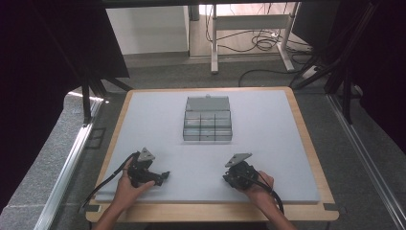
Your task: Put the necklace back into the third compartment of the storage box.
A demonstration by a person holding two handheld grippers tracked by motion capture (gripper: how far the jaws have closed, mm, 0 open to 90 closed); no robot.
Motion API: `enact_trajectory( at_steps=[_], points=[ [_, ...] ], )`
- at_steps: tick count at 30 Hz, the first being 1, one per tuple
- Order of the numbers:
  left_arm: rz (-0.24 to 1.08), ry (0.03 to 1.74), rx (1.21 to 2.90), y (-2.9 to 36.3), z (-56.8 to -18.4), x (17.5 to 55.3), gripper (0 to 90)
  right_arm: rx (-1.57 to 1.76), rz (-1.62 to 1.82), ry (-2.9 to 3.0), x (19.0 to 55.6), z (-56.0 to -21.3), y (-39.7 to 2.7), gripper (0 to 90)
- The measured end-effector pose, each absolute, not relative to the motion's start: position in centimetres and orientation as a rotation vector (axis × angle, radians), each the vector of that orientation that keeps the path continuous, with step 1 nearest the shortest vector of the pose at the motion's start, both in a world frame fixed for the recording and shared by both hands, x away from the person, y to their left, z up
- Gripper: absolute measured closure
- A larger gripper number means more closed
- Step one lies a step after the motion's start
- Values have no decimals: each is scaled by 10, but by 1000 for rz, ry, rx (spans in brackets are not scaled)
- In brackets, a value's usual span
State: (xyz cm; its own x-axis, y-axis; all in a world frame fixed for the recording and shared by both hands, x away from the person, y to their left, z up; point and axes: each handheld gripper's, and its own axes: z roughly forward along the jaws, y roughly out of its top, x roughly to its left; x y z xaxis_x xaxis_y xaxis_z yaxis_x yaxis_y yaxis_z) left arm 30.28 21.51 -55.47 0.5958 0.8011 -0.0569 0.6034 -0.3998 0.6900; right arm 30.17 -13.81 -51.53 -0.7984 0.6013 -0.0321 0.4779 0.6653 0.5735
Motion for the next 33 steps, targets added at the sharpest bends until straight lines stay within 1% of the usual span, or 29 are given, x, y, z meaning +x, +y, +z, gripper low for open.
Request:
enact_trajectory(
  at_steps=[2, 3, 4, 10, 22, 33],
  points=[
    [373, 1106, 2141, 215, -555, 303, 0, 880, 831, 2660, 302, -515, -139, 782],
    [372, 1107, 2141, 215, -555, 303, 0, 884, 843, 2657, 302, -514, -140, 814],
    [372, 1107, 2141, 215, -555, 303, 0, 890, 864, 2651, 302, -513, -141, 822],
    [372, 1107, 2141, 215, -555, 303, 0, 913, 885, 2639, 303, -509, -146, 841],
    [373, 1107, 2140, 215, -555, 303, 0, 882, 866, 2658, 302, -512, -141, 817],
    [372, 1107, 2140, 215, -555, 303, 0, 871, 881, 2660, 300, -511, -138, 816]
  ],
)
